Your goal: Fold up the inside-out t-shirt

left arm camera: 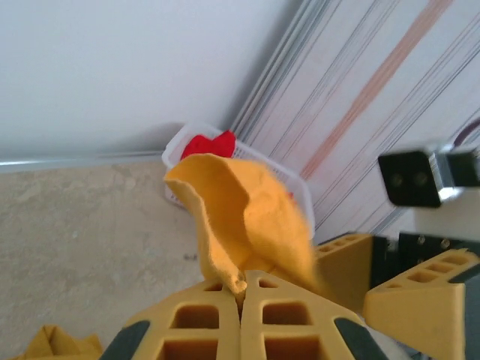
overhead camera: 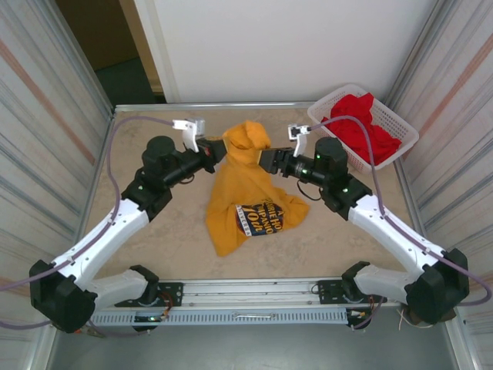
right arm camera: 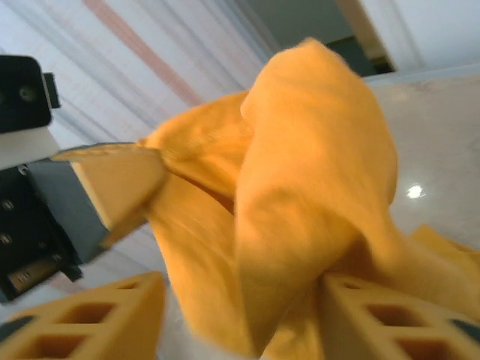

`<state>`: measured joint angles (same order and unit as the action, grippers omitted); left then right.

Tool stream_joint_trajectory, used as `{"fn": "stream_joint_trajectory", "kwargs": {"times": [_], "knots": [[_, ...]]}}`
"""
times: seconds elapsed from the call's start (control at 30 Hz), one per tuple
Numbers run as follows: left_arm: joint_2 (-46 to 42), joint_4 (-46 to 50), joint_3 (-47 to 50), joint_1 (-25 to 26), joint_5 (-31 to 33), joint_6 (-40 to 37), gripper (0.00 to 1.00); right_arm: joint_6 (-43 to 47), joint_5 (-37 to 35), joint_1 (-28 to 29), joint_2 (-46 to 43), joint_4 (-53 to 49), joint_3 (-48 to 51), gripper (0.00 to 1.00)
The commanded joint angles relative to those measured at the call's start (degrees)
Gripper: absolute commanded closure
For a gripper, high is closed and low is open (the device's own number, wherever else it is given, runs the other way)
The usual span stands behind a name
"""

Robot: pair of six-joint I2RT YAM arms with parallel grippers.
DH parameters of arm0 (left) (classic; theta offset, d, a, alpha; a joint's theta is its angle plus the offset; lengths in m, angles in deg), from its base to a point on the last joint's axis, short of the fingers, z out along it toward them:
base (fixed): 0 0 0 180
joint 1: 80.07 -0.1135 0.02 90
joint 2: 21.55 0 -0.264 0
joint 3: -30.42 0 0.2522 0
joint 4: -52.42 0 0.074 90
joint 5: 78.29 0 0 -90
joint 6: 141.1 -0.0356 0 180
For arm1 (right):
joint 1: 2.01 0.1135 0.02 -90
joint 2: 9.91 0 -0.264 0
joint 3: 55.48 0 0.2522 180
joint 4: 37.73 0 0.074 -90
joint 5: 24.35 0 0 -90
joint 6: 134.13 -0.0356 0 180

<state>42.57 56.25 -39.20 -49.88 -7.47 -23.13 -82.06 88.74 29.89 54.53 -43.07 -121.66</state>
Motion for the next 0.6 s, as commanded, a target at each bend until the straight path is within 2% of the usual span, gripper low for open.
{"fn": "stream_joint_trajectory", "kwargs": {"times": [0.0,0.1,0.23,0.4,0.57], "knots": [[0.70,-8.16,-4.93,-1.77,-10.41,8.82,1.00,0.07,-2.70,-2.19,-3.61,-1.31,1.78,0.33],[2.46,-11.46,-8.41,-1.90,-15.52,13.22,1.00,2.89,-3.92,-2.63,-4.58,-3.77,1.91,0.29],[4.73,-17.30,-11.83,-1.89,-19.71,19.73,1.00,5.07,-1.69,-2.30,-3.87,-3.66,1.63,0.27],[6.41,-22.12,-14.30,-1.89,-22.68,24.66,1.00,6.27,1.62,-1.12,-2.34,-2.11,0.47,0.25],[6.59,-24.70,-14.55,-1.72,-22.37,28.24,1.00,7.45,5.64,1.66,0.74,-1.57,-2.70,0.22]]}}
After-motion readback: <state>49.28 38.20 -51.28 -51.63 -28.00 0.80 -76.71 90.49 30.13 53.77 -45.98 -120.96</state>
